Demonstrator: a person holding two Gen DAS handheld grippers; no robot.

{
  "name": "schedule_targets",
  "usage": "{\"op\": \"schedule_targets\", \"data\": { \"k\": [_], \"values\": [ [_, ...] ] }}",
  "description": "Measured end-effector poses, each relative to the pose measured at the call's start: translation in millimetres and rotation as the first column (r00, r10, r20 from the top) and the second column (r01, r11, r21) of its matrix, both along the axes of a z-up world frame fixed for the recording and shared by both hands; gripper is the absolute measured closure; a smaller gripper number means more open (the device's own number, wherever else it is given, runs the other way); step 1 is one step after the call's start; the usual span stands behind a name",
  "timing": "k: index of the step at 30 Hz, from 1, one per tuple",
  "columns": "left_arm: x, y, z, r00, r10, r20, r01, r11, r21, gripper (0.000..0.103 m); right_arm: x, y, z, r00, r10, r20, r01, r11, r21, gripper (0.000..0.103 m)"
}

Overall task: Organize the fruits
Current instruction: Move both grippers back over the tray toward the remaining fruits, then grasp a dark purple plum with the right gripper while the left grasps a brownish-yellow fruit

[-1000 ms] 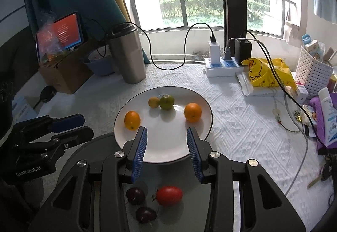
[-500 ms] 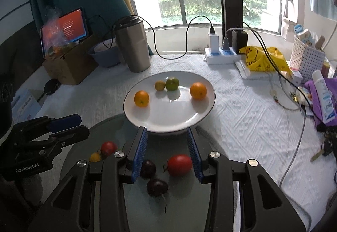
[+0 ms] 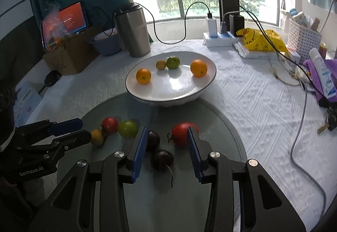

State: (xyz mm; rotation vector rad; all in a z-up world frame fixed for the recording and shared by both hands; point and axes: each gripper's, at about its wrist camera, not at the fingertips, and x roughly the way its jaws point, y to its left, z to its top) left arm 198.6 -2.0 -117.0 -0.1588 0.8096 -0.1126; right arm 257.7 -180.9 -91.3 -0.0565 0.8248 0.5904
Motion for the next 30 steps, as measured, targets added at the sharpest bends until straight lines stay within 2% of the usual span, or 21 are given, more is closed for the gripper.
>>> {"op": "schedule_targets", "data": {
  "k": [15, 23, 28, 30],
  "values": [
    [8, -6, -23, 0.998, 0.017, -0.063, -0.015, 0.999, 0.033, 0.061, -4, -2, -26, 0.997, 0.017, -0.069, -0.016, 1.000, 0.021, 0.062],
    [11, -8, -26, 0.998, 0.011, -0.057, -0.008, 0.999, 0.051, 0.062, -4, 8, -33, 0.995, 0.047, -0.082, -0.047, 0.999, 0.006, 0.062],
    [13, -13, -28, 0.998, -0.007, -0.062, 0.011, 0.998, 0.063, 0.076, -4, 9, -33, 0.995, 0.062, -0.073, -0.062, 0.998, -0.002, 0.062],
    [13, -15, -27, 0.998, -0.016, -0.065, 0.020, 0.998, 0.062, 0.076, -5, 9, -33, 0.995, 0.066, -0.072, -0.066, 0.998, -0.005, 0.072]
  ]
}}
